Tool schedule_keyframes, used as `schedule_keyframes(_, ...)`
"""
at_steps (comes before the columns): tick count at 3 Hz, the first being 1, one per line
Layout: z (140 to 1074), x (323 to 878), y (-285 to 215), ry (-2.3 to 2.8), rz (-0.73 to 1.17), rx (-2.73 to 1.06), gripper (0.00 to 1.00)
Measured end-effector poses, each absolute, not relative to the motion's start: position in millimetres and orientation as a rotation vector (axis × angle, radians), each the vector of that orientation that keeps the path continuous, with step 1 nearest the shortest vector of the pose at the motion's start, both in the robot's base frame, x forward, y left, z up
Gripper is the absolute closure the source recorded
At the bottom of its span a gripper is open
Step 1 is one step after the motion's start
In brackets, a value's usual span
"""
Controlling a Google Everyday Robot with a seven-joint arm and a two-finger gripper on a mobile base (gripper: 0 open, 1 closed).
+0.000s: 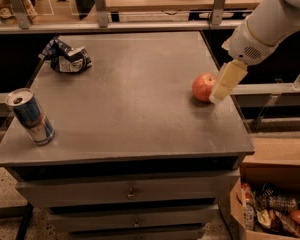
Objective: Move apple near redbull can
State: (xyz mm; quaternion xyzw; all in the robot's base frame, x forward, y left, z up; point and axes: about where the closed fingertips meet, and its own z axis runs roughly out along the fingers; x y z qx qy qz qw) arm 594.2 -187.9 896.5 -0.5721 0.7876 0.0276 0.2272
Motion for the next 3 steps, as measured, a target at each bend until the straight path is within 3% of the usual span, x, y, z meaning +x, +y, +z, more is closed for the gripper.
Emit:
schedule_keyframes(1, 870, 607, -175, 2.144, 0.142, -1.563, 0.00)
schedule_keyframes(3, 837, 616, -158, 2.123, 0.220, -1.589, 0.40)
